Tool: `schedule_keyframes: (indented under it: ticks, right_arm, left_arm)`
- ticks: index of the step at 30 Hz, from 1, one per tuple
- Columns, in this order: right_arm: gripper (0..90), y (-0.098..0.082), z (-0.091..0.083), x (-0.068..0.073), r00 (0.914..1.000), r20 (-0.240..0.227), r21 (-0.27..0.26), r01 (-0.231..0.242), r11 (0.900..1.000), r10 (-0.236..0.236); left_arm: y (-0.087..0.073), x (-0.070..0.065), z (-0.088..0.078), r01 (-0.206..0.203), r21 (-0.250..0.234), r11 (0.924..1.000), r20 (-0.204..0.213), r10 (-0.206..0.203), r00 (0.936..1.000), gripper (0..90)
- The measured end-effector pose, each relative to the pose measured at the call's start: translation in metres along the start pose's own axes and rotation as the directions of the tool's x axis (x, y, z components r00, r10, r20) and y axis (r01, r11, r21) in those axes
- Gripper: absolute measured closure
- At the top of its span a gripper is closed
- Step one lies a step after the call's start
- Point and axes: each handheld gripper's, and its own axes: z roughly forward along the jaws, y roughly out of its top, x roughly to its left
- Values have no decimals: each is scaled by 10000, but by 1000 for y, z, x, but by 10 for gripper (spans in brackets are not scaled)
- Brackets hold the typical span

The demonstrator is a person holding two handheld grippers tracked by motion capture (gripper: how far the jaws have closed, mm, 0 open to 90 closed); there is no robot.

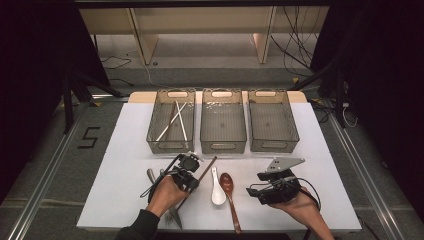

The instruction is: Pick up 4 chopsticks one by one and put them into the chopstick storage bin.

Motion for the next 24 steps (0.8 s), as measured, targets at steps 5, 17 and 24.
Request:
schedule_keyframes:
  ticks: [5, 17, 24]
  right_arm:
    - [353, 0, 0, 0, 10000, -11, 12, -8, 10000, 8]
    - [353, 0, 0, -1, 10000, -14, -25, -15, 10000, 15]
    - [353, 0, 0, 0, 10000, -24, -3, -6, 10000, 6]
  left_arm:
    - [0, -1, 0, -2, -110, 9999, 3, 2, 10000, 840]
    - [1, -1, -7, -48, -1028, 9947, 367, 86, 9993, 844]
    - [4, -4, -19, -105, -1923, 9813, 663, 237, 9975, 844]
